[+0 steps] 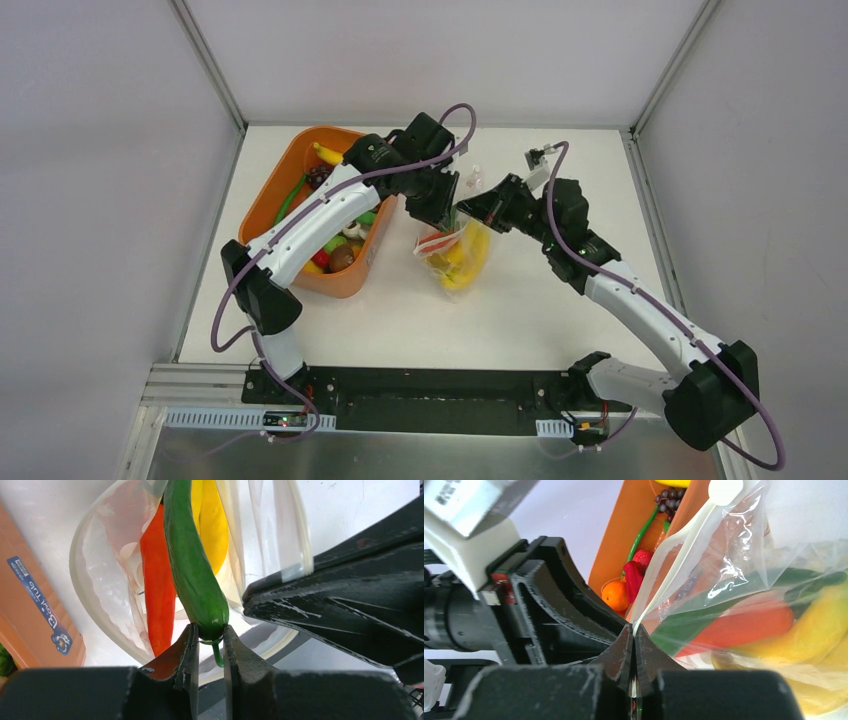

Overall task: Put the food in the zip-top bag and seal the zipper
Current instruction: Place the fake vegetable in the zipper food storage bag.

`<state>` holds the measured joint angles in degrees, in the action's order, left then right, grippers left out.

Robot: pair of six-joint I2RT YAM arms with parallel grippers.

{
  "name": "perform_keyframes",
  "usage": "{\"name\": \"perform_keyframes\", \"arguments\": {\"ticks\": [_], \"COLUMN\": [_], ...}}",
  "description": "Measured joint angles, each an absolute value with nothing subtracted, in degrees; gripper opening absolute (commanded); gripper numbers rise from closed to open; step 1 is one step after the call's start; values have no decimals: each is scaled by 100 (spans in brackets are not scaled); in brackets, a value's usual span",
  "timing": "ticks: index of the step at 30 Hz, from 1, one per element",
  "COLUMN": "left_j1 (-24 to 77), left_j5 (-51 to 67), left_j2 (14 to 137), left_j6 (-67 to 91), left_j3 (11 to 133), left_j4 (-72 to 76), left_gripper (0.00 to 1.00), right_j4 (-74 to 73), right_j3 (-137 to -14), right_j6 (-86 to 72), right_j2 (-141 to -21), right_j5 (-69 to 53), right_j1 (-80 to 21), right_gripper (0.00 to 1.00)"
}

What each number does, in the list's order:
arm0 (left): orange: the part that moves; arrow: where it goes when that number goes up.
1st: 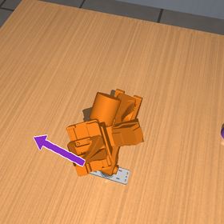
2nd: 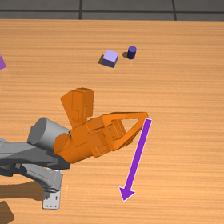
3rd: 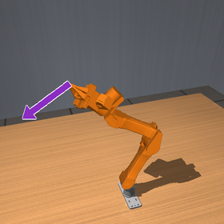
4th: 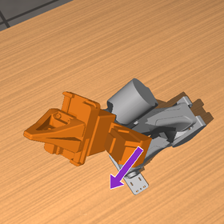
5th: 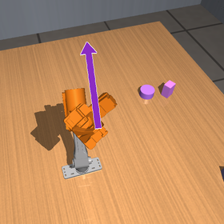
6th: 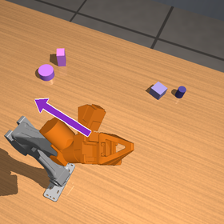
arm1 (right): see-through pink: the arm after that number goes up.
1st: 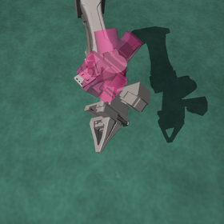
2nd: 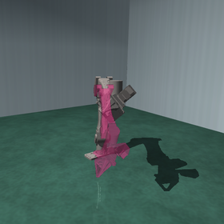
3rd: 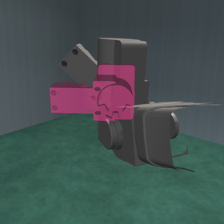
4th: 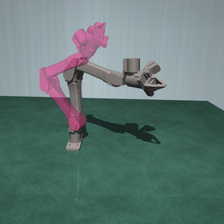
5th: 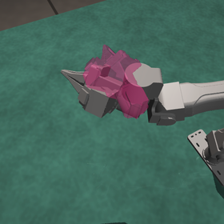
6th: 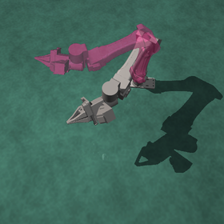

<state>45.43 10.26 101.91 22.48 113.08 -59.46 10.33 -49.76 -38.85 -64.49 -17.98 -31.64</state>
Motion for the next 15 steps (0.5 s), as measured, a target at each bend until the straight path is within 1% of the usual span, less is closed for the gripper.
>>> {"name": "perform_keyframes", "arguments": {"ticks": [9, 10, 12, 14, 15], "left_j1": [4545, 4545, 4545, 4545, 4545], "left_j5": [1063, 1094, 1155, 1184, 1188], "left_j2": [10392, 10429, 10477, 10479, 10479], "left_j6": [2231, 2233, 2235, 2274, 2272], "left_j3": [11308, 11308, 11268, 11153, 11109], "left_j4": [-5898, -5881, -5798, -5682, -5634], "left_gripper": [18, 22, 34, 51, 59], "right_j4": [1094, 1105, 1133, 1133, 1133], "right_j3": [-4974, -4963, -4910, -4847, -4812], "right_j6": [-3962, -3970, -3988, -4007, -4010], "right_j2": [-6366, -6364, -6342, -6309, -6287], "right_j5": [-1708, -1693, -1649, -1586, -1538], "right_j1": [-3164, -3162, -3159, -3148, -3140], "right_gripper": [0, 0, 0, 0, 0]}}
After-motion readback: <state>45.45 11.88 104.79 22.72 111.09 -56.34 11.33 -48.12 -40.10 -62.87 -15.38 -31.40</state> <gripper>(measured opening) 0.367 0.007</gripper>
